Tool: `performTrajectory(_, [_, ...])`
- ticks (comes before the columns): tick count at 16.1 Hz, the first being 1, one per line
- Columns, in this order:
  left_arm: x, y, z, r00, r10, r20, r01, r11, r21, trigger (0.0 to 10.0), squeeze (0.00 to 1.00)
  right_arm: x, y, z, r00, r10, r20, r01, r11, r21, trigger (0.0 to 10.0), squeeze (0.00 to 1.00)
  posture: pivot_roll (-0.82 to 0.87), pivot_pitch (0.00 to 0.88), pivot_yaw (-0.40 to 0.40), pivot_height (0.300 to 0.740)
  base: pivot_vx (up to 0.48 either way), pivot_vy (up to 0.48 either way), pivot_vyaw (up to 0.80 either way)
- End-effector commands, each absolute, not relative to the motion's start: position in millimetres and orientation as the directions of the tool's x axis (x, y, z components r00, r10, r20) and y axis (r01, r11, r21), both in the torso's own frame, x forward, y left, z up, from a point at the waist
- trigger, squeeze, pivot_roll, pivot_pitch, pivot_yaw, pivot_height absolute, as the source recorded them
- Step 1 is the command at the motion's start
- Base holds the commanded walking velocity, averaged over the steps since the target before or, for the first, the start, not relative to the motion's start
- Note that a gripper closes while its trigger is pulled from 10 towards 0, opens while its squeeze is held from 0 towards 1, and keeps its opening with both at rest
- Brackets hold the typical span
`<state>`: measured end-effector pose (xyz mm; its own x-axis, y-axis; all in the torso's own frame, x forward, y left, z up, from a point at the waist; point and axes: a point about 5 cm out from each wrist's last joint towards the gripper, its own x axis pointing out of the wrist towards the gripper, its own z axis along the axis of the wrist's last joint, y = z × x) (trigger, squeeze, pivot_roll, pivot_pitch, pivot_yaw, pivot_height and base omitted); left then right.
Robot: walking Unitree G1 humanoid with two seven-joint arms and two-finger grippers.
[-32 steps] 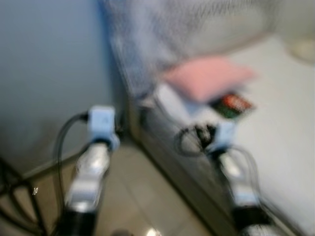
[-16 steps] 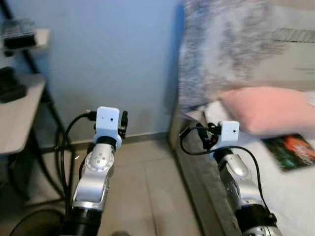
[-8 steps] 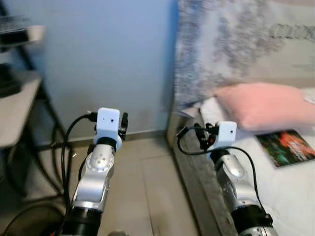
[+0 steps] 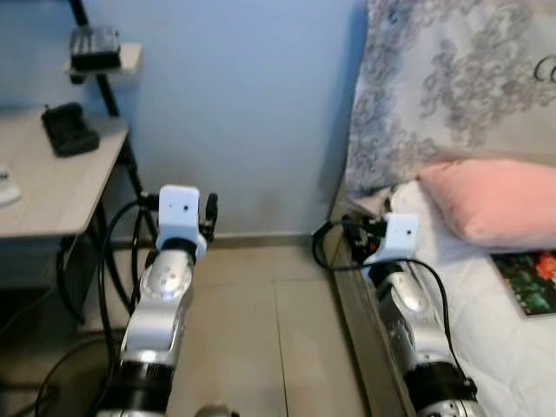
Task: Clean up the room
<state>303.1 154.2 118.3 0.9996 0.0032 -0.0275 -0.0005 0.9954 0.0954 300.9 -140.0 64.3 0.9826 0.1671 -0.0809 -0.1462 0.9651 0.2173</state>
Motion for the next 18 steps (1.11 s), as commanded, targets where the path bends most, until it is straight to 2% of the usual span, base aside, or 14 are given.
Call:
performTrajectory(1, [305, 149, 119, 1.000, -0.004, -0.028, 0.007, 0.997, 0.082, 10.0, 0.00, 307, -142, 74, 0.988, 0.152, -0.041, -0.140, 0.966, 0.217, 10.0, 0.00, 0.03, 0.000, -0.022, 0.740, 0.439, 0.000, 0.00])
performTrajectory(5, [306, 142, 115, 0.996, -0.070, -0.063, 0.075, 0.994, 0.074, 10.0, 0.00, 307, -141, 75, 0.985, 0.170, -0.037, -0.159, 0.967, 0.201, 10.0, 0.00, 0.03, 0.000, -0.023, 0.740, 0.447, 0.000, 0.00])
performTrajectory(15, [307, 149, 117, 0.999, -0.024, -0.040, 0.026, 0.998, 0.064, 10.0, 0.00, 305, -136, 70, 0.975, 0.210, -0.067, -0.194, 0.960, 0.200, 10.0, 0.00, 0.04, 0.000, -0.033, 0.740, 0.452, 0.000, 0.00])
performTrajectory(18, [303, 143, 118, 0.999, -0.033, -0.032, 0.034, 0.998, 0.053, 10.0, 0.00, 304, -131, 69, 0.965, 0.252, -0.071, -0.235, 0.953, 0.191, 10.0, 0.00, 0.05, 0.000, -0.035, 0.740, 0.329, 0.348, 0.49])
